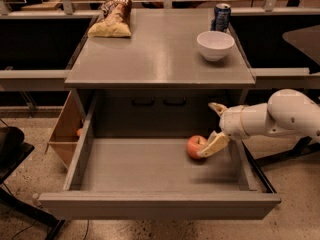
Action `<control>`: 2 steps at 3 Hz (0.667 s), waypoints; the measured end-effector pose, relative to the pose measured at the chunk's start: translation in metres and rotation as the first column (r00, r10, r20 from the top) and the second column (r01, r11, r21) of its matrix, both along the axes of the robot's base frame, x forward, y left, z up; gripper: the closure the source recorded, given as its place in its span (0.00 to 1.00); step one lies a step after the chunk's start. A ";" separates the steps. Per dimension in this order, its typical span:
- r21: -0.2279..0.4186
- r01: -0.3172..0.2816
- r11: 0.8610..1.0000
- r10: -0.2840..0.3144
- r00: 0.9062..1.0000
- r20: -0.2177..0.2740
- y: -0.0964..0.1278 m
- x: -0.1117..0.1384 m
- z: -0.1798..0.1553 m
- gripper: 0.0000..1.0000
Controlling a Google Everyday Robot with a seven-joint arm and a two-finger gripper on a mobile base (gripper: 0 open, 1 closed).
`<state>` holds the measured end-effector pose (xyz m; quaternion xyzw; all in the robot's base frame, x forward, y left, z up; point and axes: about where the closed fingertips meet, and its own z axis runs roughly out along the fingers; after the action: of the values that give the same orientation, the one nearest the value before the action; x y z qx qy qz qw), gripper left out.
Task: Pick apple from top drawer and place on counter
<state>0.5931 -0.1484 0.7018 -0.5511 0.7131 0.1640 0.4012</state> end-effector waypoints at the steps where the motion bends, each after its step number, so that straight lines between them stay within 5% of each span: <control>1: -0.040 -0.036 0.999 0.035 0.999 -0.027 0.005 0.000 -0.023 0.00; 2: -0.090 -0.076 0.993 0.069 0.995 -0.079 0.006 -0.008 -0.042 0.00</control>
Offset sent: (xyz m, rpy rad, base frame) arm -0.0177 0.0023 -0.0619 -0.1604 0.1342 0.1108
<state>0.5855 -0.1423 0.6600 -0.5879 0.7142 0.1659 0.3417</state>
